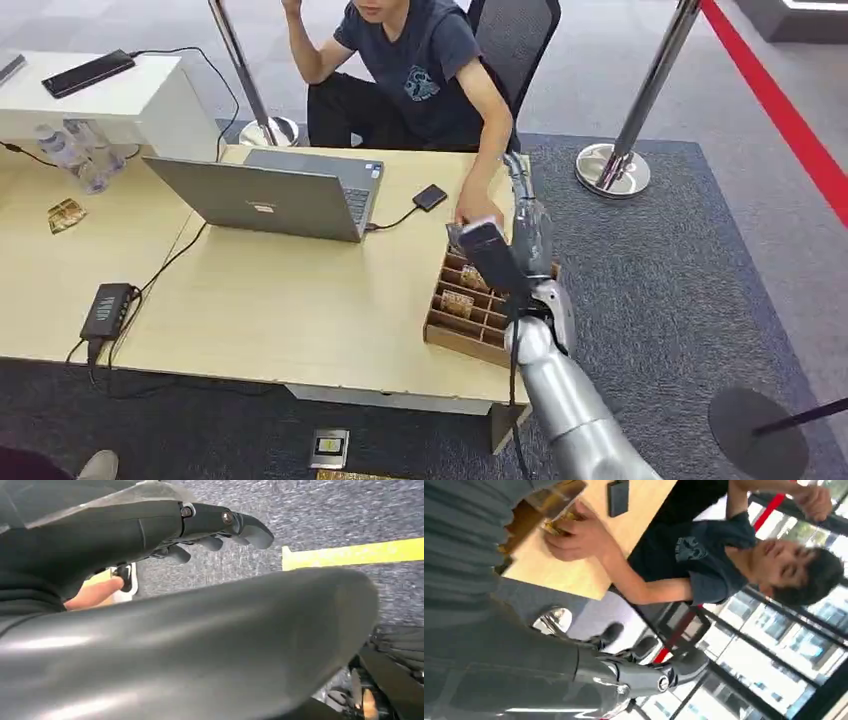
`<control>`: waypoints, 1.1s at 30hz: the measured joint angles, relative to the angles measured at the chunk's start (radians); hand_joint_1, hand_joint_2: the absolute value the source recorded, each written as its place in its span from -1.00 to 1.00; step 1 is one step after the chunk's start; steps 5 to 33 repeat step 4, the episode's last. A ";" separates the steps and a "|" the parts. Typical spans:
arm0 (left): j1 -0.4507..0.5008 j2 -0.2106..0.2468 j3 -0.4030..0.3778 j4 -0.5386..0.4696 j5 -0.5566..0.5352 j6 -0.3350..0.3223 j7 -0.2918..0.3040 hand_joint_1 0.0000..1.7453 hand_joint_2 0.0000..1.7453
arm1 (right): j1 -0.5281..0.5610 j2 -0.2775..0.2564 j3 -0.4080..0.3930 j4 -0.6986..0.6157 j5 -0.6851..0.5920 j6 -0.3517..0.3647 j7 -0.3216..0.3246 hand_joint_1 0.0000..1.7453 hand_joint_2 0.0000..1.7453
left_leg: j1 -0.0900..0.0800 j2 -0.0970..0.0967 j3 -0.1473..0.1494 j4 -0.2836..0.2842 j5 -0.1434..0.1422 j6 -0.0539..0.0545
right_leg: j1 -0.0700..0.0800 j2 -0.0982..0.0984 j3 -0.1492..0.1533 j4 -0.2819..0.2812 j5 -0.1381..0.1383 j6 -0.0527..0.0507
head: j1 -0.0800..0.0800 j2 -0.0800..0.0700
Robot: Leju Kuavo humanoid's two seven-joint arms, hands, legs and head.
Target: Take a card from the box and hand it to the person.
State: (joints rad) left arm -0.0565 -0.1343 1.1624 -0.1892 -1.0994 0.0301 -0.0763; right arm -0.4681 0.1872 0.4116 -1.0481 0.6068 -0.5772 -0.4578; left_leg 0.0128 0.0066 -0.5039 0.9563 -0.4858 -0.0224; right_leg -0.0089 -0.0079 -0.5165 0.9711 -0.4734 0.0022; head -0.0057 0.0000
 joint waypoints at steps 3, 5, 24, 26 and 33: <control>0.006 -0.002 0.006 0.000 0.001 0.003 0.001 -1.00 -1.00 | 0.160 -0.037 -0.047 -0.167 -0.106 0.010 -0.023 -1.00 -1.00 | 0.000 -0.001 -0.001 0.000 -0.001 0.000 | 0.000 0.000 0.001 -0.001 0.000 0.000 | -0.001 0.000; 0.006 -0.002 0.008 0.000 0.001 0.003 0.002 -1.00 -1.00 | 0.215 -0.047 -0.065 -0.220 -0.115 0.008 -0.026 -1.00 -1.00 | 0.000 0.000 -0.001 0.000 -0.002 0.000 | 0.000 0.000 0.000 -0.001 0.000 0.000 | 0.000 0.000; 0.006 -0.002 0.008 0.000 0.001 0.003 0.002 -1.00 -1.00 | 0.215 -0.047 -0.065 -0.220 -0.115 0.008 -0.026 -1.00 -1.00 | 0.000 0.000 -0.001 0.000 -0.002 0.000 | 0.000 0.000 0.000 -0.001 0.000 0.000 | 0.000 0.000; 0.006 -0.002 0.008 0.000 0.001 0.003 0.002 -1.00 -1.00 | 0.215 -0.047 -0.065 -0.220 -0.115 0.008 -0.026 -1.00 -1.00 | 0.000 0.000 -0.001 0.000 -0.002 0.000 | 0.000 0.000 0.000 -0.001 0.000 0.000 | 0.000 0.000; 0.006 -0.002 0.008 0.000 0.001 0.003 0.002 -1.00 -1.00 | 0.215 -0.047 -0.065 -0.220 -0.115 0.008 -0.026 -1.00 -1.00 | 0.000 0.000 -0.001 0.000 -0.002 0.000 | 0.000 0.000 0.000 -0.001 0.000 0.000 | 0.000 0.000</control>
